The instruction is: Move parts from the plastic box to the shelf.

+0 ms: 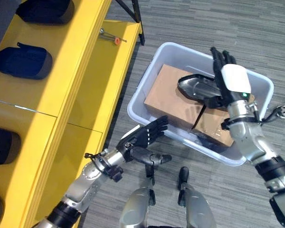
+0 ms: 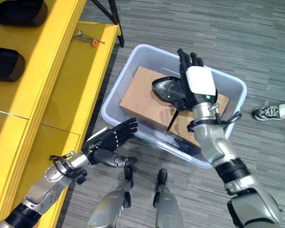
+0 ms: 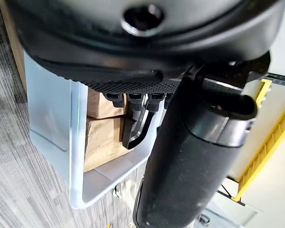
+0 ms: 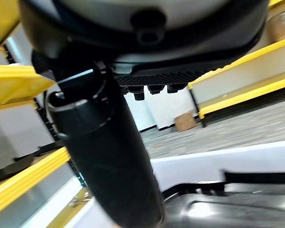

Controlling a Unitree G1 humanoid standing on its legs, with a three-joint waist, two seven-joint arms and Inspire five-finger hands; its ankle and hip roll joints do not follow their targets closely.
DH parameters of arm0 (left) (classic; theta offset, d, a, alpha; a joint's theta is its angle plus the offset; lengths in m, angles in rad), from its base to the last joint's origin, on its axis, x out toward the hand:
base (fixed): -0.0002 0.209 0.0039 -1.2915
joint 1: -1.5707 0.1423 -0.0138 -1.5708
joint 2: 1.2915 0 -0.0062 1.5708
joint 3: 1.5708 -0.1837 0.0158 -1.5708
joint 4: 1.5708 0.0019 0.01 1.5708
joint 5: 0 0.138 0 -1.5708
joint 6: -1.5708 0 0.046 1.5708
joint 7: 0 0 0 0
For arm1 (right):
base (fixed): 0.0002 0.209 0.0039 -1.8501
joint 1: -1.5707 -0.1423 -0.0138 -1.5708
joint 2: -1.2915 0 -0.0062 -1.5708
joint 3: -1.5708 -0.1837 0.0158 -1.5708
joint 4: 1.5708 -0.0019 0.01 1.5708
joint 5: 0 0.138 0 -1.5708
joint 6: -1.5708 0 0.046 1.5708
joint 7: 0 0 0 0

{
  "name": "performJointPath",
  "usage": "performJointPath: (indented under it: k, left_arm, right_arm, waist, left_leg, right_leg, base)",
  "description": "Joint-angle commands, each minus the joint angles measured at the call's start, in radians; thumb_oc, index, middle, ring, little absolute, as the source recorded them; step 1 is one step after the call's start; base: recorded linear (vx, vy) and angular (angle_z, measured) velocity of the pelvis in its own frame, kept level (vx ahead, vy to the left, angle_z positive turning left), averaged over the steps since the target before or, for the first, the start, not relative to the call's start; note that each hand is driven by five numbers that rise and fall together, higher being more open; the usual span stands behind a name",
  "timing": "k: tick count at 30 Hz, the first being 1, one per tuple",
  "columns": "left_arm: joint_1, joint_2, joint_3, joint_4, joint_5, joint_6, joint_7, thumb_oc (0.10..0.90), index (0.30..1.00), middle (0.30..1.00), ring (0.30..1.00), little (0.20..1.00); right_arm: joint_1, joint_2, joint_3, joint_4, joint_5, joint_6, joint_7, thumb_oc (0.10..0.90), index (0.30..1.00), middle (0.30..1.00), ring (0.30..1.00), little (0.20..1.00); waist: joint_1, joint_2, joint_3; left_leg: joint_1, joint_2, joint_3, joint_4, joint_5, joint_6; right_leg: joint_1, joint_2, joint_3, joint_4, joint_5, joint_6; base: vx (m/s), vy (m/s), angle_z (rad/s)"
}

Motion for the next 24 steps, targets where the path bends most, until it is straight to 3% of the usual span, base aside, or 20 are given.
performJointPath:
  k: [1, 5, 9, 11, 16, 24]
  left_arm:
    - [-0.002, -0.047, -0.002, -0.062, -0.047, -0.124, 0.019, 0.9, 1.0, 1.0, 1.0, 1.0]
    - [-0.018, -0.042, -0.021, -0.047, -0.041, -0.145, 0.021, 0.9, 1.0, 1.0, 1.0, 1.0]
    - [-0.029, -0.042, -0.024, -0.051, -0.051, -0.14, 0.003, 0.9, 1.0, 1.0, 1.0, 1.0]
    - [-0.03, -0.045, -0.033, -0.057, -0.046, -0.134, 0.002, 0.9, 1.0, 1.0, 1.0, 1.0]
    - [-0.02, -0.043, -0.032, -0.064, -0.052, -0.134, -0.001, 0.9, 1.0, 1.0, 1.0, 1.0]
    - [-0.022, -0.053, -0.029, -0.071, -0.049, -0.109, -0.009, 0.9, 1.0, 1.0, 1.0, 1.0]
  right_arm:
    - [-0.101, -0.012, 0.003, 0.004, -0.017, 0.03, -0.048, 0.9, 1.0, 1.0, 1.0, 1.0]
    - [-0.173, 0.008, 0.018, 0.104, 0.023, 0.102, -0.088, 0.9, 1.0, 1.0, 1.0, 1.0]
    - [-0.229, 0.017, 0.02, 0.203, -0.015, 0.159, -0.115, 0.9, 1.0, 1.0, 1.0, 1.0]
    - [-0.255, 0.015, 0.031, 0.282, -0.045, 0.246, -0.138, 0.9, 1.0, 1.0, 1.0, 1.0]
    - [-0.248, 0.012, 0.017, 0.372, 0.007, 0.299, -0.193, 0.9, 1.0, 1.0, 1.0, 1.0]
    - [-0.277, 0.014, 0.019, 0.444, 0.025, 0.386, -0.076, 0.9, 1.0, 1.0, 1.0, 1.0]
  waist:
    - [0.025, -0.007, -0.044]
    - [0.047, 0.009, -0.017]
    - [0.063, 0.025, -0.009]
    - [0.071, 0.039, -0.009]
    - [0.075, 0.05, -0.009]
    - [0.078, 0.064, -0.009]
  left_leg:
    - [-0.005, -0.05, 0.003, 0.042, -0.115, -0.008]
    - [-0.046, -0.055, 0.001, 0.046, -0.104, -0.005]
    - [-0.074, -0.061, -0.003, 0.041, -0.094, -0.003]
    - [-0.092, -0.064, -0.001, 0.038, -0.089, -0.003]
    - [-0.117, -0.067, 0.006, 0.043, -0.087, -0.001]
    - [-0.146, -0.07, 0.014, 0.04, -0.08, -0.001]
  right_leg:
    - [-0.036, -0.012, 0.026, 0.112, -0.112, 0.028]
    - [-0.085, -0.012, 0.009, 0.163, -0.13, 0.019]
    - [-0.118, -0.012, 0.0, 0.185, -0.137, 0.016]
    - [-0.141, -0.012, -0.004, 0.197, -0.139, 0.014]
    - [-0.172, -0.014, -0.008, 0.216, -0.142, 0.014]
    - [-0.214, -0.014, -0.001, 0.223, -0.135, 0.014]
  base:
    - [-0.05, 0.021, 0.07]
    - [-0.04, -0.01, 0.09]
    - [-0.02, -0.003, 0.1]
    - [-0.01, 0.028, 0.05]
    - [0.0, 0.01, 0.02]
    - [0.0, 0.0, 0.0]
